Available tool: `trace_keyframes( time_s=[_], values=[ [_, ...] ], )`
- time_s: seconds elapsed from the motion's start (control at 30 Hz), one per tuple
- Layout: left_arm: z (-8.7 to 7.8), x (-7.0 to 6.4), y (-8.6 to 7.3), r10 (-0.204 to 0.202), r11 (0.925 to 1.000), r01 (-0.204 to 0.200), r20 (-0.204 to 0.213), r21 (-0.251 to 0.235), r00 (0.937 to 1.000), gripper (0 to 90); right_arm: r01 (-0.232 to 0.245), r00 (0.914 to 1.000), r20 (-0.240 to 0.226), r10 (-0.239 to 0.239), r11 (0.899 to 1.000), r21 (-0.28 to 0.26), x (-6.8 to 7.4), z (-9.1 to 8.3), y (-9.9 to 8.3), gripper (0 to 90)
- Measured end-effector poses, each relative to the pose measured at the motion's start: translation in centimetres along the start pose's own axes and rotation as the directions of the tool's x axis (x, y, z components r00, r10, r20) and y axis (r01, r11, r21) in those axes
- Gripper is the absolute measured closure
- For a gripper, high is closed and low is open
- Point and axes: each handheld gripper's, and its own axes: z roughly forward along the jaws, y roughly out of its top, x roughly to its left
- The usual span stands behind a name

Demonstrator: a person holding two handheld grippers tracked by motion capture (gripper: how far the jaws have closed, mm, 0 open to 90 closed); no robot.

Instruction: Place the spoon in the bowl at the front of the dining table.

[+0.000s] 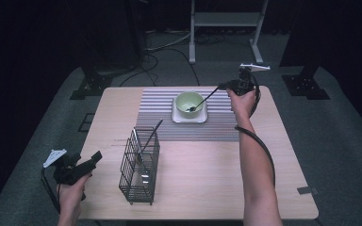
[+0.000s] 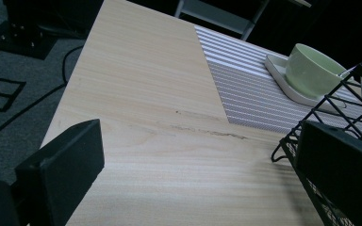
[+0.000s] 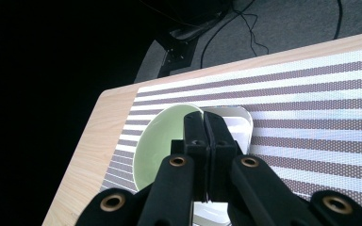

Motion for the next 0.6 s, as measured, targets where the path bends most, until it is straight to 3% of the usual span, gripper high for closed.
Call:
trace_keyframes(
  time_s=[0.6],
  values=[
    [-0.2,0.1,-0.1,0.005,1.0,-0.005,-0.003,0.0,1.0,1.0,-0.039,0.9992,0.008,0.039,0.999,0.007,-1.5,1.1,-0.8,88.6]
  ],
)
